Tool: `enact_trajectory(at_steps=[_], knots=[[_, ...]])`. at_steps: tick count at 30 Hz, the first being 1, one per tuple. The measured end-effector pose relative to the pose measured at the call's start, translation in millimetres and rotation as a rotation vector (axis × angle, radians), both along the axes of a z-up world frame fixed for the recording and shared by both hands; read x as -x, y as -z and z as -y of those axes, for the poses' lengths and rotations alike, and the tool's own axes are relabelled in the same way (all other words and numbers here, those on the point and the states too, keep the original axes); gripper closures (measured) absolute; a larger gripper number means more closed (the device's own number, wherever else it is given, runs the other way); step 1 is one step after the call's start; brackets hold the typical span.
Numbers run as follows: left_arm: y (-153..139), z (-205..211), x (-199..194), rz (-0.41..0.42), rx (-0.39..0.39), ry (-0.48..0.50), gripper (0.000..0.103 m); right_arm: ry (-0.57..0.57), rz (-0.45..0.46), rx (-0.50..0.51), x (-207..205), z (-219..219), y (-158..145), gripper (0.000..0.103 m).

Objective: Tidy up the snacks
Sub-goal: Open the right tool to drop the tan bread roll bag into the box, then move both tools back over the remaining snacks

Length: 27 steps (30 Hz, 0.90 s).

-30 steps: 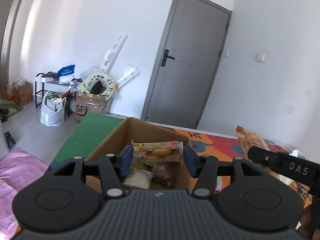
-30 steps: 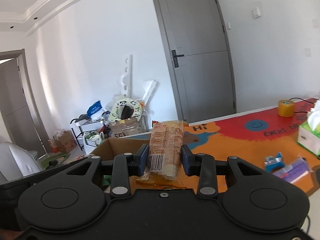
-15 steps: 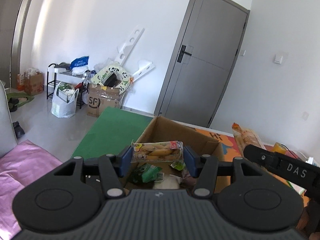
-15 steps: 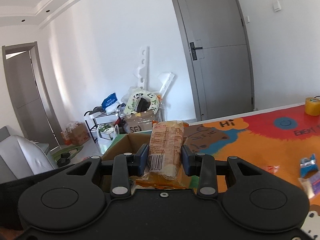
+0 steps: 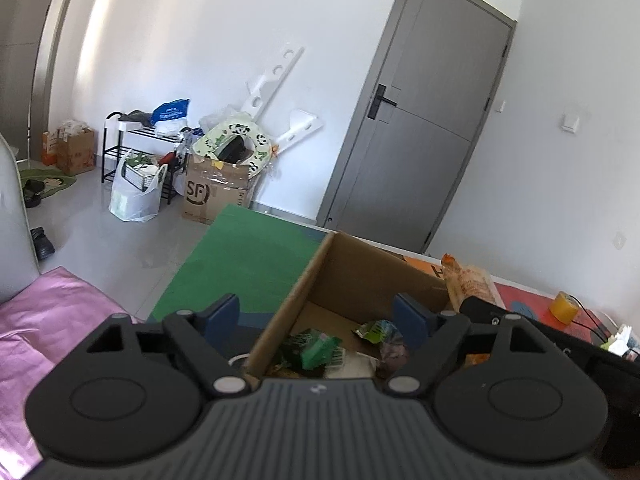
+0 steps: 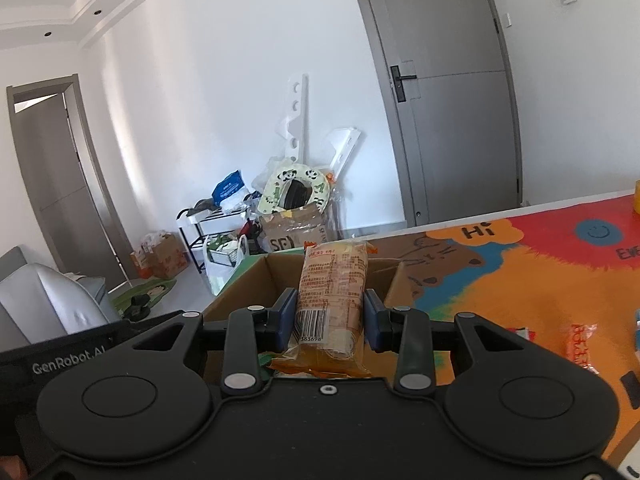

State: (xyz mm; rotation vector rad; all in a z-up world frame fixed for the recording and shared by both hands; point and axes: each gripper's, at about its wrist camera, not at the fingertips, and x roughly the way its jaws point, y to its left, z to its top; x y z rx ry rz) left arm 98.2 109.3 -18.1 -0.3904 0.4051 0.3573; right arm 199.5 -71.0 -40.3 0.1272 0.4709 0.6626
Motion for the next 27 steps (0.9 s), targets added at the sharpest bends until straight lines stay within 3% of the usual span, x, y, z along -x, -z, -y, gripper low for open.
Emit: enact_trajectory(at_steps=[3,4,5,21,27], knots=[[0.6,-3.2,-0.3,-0.006,0.011,-0.011,0.02,-0.011,-0.036,0.008,-0.2,-2.9,1.2,0.061],[0.7,-2.6,0.6,-0.007,0.013,-0.012,0.02,0.002,-0.038,0.005,1.3,-1.0,0.8,0.05],[0.4,-2.0,1.4,-0.007,0.014,-0.011,0.02,0.011,-0.029,0.001,3.2,1.1,0.3,0.046],[3.4,26.1,-5.9,-0.016,0.012,0.078,0.02,0.139,-0.066,-0.003,13.2,61.0,5.5,0.046],[7.5,48.0,-11.2,-0.043,0.0,0.11,0.019,0.163,-0.08,-0.004,16.7,83.1,9.4,0.042]])
